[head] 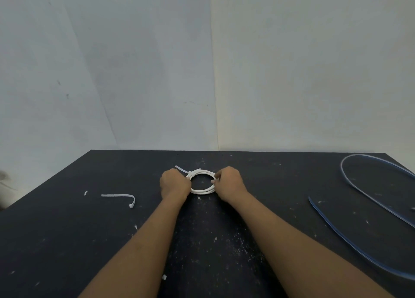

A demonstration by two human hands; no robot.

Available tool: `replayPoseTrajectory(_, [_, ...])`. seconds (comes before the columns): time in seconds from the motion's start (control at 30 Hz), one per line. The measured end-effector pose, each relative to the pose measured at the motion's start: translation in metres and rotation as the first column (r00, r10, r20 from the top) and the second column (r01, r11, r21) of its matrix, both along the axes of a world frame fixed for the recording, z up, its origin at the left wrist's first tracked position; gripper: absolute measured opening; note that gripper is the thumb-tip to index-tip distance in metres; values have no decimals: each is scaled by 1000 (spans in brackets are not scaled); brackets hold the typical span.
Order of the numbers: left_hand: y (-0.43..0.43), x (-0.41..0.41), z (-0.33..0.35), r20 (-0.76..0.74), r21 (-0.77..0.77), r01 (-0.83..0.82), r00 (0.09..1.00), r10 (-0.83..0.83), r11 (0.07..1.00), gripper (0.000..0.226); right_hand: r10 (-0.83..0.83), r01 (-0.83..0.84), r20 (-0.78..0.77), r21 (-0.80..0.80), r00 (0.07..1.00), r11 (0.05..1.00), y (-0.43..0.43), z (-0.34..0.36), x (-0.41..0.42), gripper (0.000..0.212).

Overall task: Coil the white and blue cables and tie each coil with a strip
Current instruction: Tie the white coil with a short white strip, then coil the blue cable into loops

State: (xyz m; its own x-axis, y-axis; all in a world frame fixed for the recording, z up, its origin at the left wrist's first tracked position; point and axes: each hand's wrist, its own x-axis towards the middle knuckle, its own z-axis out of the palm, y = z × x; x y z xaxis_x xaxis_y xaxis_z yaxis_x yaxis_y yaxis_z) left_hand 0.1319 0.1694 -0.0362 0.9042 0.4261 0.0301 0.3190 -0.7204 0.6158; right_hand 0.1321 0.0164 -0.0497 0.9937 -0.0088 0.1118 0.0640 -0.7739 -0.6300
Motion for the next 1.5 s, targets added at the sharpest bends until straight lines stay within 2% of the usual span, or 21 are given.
replayPoseTrajectory(0.1, [-1,-1,-1,-4,-55,-13,1000,13,998,21,-24,24,2,97,1000,995,-3,-3,0,26])
replayPoseTrajectory(0.3, [12,-1,-2,0,-86,-13,1000,13,996,24,-66,57,34,209,997,976,-6,-3,0,24])
replayPoseTrajectory(0.4, [12,-2,-3,8,-61,10,1000,-10,998,19,-59,52,32,192,998,980,-3,-6,1,25])
replayPoseTrajectory(0.6, [15,2,-1,39,-8,-13,999,13,1000,27,-47,37,59,164,997,986,-4,-8,0,22])
replayPoseTrajectory(0.7, [17,2,-3,68,35,-11,998,8,999,29,-38,27,113,102,993,994,-7,-6,-2,19])
replayPoseTrajectory(0.8, [18,-3,-4,186,165,-1,982,-30,986,29,-6,4,139,18,990,1000,-10,-4,-7,20])
replayPoseTrajectory(0.87, [14,-7,-3,327,279,61,932,-155,958,26,13,-8,140,-35,990,999,-15,-2,-12,21])
replayPoseTrajectory(0.97, [-6,-15,-2,405,391,268,809,-426,880,21,19,-7,142,-84,990,996,-30,3,-23,22])
replayPoseTrajectory(1.07, [-40,-30,-2,371,438,480,674,-639,761,20,3,14,161,-102,987,995,-58,14,-40,23])
replayPoseTrajectory(1.17, [-82,-51,-4,281,435,650,559,-780,623,20,-21,50,190,-146,982,988,-96,23,-64,28])
replayPoseTrajectory(1.3, [-139,-84,-8,223,400,794,400,-889,457,22,-55,97,204,-201,977,975,-149,28,-101,28])
replayPoseTrajectory(1.4, [-174,-104,-9,166,352,856,341,-925,379,37,-86,129,181,-244,980,961,-180,30,-127,28])
replayPoseTrajectory(1.5, [-203,-119,-11,17,363,892,283,-959,270,50,-117,162,188,-245,975,956,-206,30,-152,28])
